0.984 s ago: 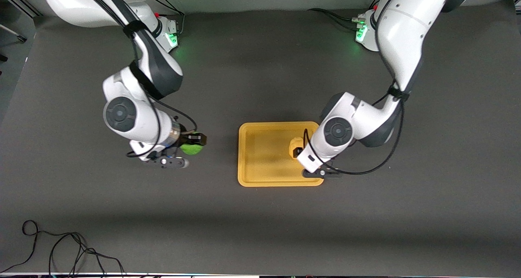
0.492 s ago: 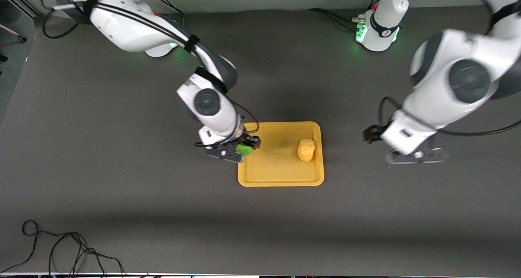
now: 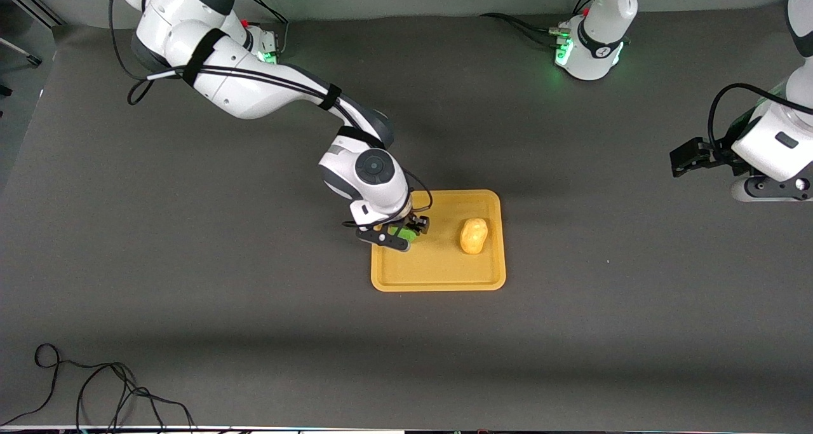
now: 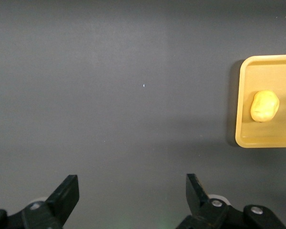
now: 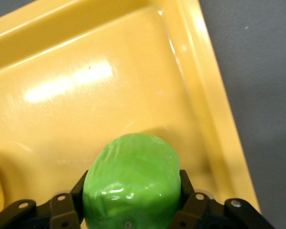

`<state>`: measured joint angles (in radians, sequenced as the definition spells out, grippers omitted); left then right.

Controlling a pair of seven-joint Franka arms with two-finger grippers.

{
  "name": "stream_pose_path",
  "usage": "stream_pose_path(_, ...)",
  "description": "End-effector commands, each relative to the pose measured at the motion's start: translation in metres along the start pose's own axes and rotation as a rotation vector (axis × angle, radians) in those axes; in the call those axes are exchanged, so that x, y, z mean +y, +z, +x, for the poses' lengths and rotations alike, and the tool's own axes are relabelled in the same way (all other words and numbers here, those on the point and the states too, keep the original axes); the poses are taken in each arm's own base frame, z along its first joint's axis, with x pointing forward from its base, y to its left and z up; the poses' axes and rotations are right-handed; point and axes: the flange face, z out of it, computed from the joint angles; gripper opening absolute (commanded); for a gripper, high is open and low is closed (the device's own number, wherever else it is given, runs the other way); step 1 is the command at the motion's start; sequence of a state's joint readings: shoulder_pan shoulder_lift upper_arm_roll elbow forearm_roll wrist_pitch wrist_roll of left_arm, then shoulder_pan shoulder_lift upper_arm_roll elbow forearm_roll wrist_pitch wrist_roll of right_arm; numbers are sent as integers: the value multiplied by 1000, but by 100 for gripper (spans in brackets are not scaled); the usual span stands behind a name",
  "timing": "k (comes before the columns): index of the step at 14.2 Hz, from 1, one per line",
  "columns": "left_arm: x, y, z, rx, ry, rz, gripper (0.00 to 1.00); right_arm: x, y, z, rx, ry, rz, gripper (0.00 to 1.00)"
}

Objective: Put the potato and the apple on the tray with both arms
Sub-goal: 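Lower the apple onto the tray beside the potato and open the right gripper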

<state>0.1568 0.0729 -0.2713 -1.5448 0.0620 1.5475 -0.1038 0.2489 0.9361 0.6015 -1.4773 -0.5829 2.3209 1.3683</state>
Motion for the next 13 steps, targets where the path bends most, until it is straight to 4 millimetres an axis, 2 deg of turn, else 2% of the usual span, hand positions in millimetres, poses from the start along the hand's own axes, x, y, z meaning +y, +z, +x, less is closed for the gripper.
stream_pose_path(1, 2, 4, -10, 2, 15, 9, 100, -13, -8, 13, 28, 35, 48, 21)
stream_pose_path(3, 7, 8, -12, 0, 22, 12, 100, -15, -2, 18, 24, 44, 54, 24)
stream_pose_path(4, 8, 11, -14, 6, 24, 14, 100, -13, 4, 16, 18, 45, 50, 41)
stream_pose_path(5, 9, 14, -18, 15, 24, 18, 100, -13, 4, 16, 16, 49, 49, 74)
stream_pose_path(6, 10, 15, -21, 23, 25, 19, 100, -11, 4, 19, 19, 58, 46, 99)
stream_pose_path(9, 9, 16, -21, 25, 20, 9, 100, -6, -4, 26, 16, 66, -4, 100)
stream_pose_path(10, 8, 14, -21, 28, 18, 6, 100, -10, -22, 32, 18, 77, -12, 100)
stream_pose_path(12, 9, 16, -20, 25, 19, 2, 100, -10, -74, 43, -45, 99, -43, 100)
stream_pose_path(13, 10, 17, -21, 14, 19, -8, 100, -9, -107, 43, -58, 52, -42, 100)
